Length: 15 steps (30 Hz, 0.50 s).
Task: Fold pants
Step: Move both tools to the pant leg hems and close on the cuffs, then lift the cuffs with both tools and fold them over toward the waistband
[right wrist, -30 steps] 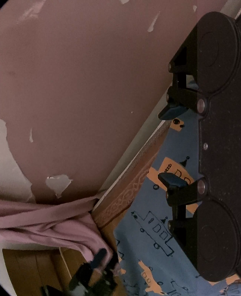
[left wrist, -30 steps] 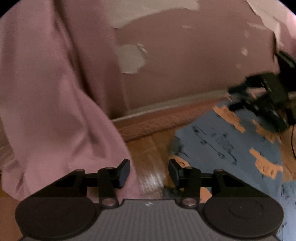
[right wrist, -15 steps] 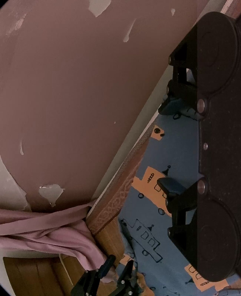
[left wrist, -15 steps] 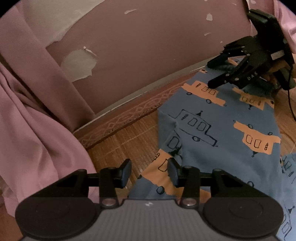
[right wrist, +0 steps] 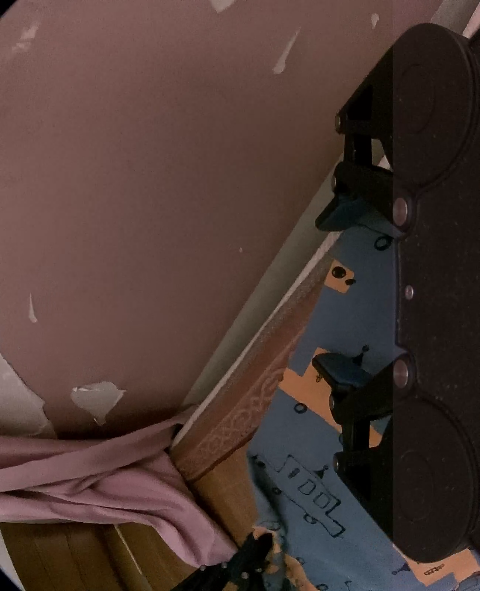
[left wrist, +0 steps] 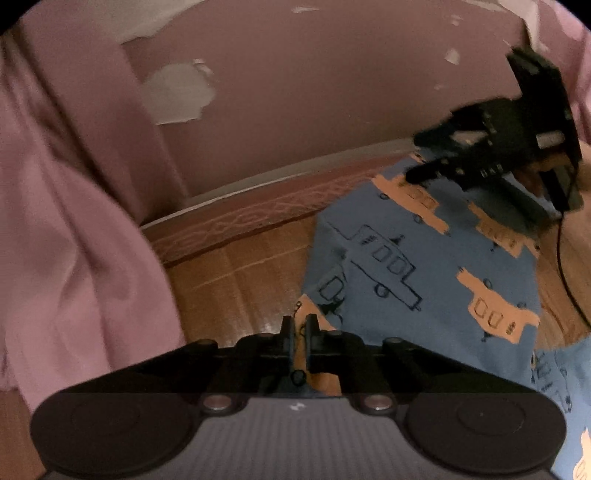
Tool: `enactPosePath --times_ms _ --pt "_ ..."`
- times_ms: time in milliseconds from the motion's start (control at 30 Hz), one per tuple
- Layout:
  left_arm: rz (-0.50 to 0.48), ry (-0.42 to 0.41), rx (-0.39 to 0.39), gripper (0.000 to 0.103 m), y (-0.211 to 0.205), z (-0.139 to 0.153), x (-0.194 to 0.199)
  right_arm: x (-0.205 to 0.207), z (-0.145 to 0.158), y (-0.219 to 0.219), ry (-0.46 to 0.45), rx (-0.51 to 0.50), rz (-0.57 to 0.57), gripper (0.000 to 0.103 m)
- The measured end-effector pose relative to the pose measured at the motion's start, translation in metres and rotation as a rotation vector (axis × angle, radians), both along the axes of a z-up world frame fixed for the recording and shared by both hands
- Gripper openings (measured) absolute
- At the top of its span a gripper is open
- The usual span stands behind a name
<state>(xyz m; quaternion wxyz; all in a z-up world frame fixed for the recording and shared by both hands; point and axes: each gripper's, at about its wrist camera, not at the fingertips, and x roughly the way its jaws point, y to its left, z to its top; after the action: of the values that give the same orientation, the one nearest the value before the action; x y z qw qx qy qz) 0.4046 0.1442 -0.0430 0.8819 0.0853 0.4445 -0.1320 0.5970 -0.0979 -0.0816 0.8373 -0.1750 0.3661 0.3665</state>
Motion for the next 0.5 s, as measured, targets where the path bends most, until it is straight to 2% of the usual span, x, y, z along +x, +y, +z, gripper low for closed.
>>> enactPosePath --times_ms 33,133,200,300,367,433,500 --pt "0.013 -0.012 0.005 0.005 0.001 0.001 -0.002 0.0 0.0 -0.001 0.011 0.011 0.001 0.068" --pt "0.035 -0.052 0.031 0.005 -0.003 0.007 -0.008 -0.006 0.003 -0.001 -0.002 0.001 0.036 0.048" --pt "0.036 -0.071 0.045 0.005 -0.007 0.01 -0.012 -0.007 0.005 -0.002 0.008 -0.004 0.045 0.017" --pt "0.042 -0.064 0.032 0.005 -0.006 0.013 -0.013 -0.01 0.006 -0.002 0.005 -0.019 0.048 0.006" --pt "0.055 -0.059 0.017 0.004 -0.002 0.016 -0.012 -0.013 0.006 -0.002 0.002 -0.021 0.041 0.004" --pt "0.075 -0.075 0.045 0.004 0.001 0.019 -0.013 -0.017 0.006 -0.003 -0.011 -0.027 0.032 0.003" --pt "0.087 -0.076 0.036 0.004 0.008 0.023 -0.013 -0.021 0.006 -0.003 -0.026 -0.034 0.019 0.002"
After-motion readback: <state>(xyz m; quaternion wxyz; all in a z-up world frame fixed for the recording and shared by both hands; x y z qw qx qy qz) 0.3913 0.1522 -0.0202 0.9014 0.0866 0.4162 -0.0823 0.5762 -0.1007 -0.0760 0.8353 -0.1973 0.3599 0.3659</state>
